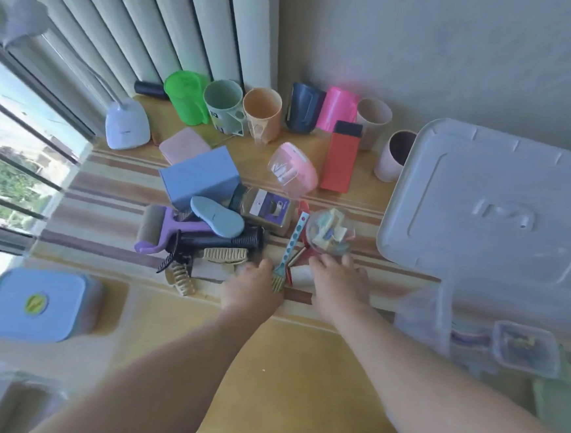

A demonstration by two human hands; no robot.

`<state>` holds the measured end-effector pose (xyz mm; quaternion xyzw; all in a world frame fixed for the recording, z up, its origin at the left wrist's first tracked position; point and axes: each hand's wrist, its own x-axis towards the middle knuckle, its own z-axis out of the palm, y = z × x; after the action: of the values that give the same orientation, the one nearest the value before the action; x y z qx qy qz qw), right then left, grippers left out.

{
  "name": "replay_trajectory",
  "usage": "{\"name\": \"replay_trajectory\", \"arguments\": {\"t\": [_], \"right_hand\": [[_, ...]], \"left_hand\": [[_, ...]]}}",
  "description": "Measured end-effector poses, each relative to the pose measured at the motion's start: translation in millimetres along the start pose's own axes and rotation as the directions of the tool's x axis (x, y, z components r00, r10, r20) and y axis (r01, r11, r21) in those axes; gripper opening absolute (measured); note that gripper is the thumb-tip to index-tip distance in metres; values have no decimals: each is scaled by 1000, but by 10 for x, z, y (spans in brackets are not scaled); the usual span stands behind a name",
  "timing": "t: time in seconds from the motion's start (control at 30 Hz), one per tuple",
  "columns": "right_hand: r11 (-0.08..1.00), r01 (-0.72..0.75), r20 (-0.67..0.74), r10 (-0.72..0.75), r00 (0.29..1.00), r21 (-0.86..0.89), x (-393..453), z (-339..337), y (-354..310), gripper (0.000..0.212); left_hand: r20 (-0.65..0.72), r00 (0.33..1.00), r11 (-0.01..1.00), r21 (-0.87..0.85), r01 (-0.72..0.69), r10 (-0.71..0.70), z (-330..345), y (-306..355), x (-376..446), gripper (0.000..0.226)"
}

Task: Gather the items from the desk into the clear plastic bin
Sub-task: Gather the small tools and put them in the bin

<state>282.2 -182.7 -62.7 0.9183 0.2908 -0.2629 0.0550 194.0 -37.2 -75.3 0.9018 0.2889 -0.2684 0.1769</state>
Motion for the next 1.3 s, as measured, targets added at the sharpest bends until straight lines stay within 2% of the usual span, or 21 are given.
{"name": "replay_trajectory", "arguments": {"t": [0.1,0.27,0.33,0.4,0.5,0.6,0.7,0.8,0.9,1.07,1.17,1.3], "right_hand": [[1000,3,-35,-4,999,-28,-28,59,19,42],[999,32,48,-32,998,-11,-131,100,4,50],[998,63,107,-63,992,3,-195,123,14,57],[995,102,197,-104,975,22,-283,139,34,61],[989,143,305,-148,941,39,-443,153,72,52],[988,141,393,-153,906,60,-614,118,84,43],[993,102,460,-121,879,66,-710,165,95,38],[997,37,431,-65,900,73,-740,247,51,42],[999,11,418,-29,908,47,-777,363,-73,61],[1000,13,324,-11,946,-5,-880,589,-168,70],[1000,-25,269,24,963,-1,-933,652,-177,62],[987,-95,153,75,985,126,-957,672,-167,33]], "left_hand": [[15,1000,1000,-13,-22,23,8,-33,-52,49],[-43,999,998,-62,-33,31,-23,-97,-198,58],[-67,997,995,-91,-40,34,-44,-107,-270,60],[-83,995,992,-110,-54,45,-63,-95,-365,52],[-98,994,993,-102,-51,41,-42,-72,-516,44],[-79,997,994,-107,-34,26,31,-60,-673,55],[-40,999,991,-137,-1,-4,171,-70,-834,54],[42,999,989,-145,38,-32,365,-123,-980,60],[102,994,990,-124,60,-47,516,-186,-1089,52],[120,993,995,-95,6,5,609,-249,-1154,48],[136,990,994,-102,-29,43,626,-317,-1137,48],[136,985,989,-121,-86,103,609,-398,-1090,52]]}}
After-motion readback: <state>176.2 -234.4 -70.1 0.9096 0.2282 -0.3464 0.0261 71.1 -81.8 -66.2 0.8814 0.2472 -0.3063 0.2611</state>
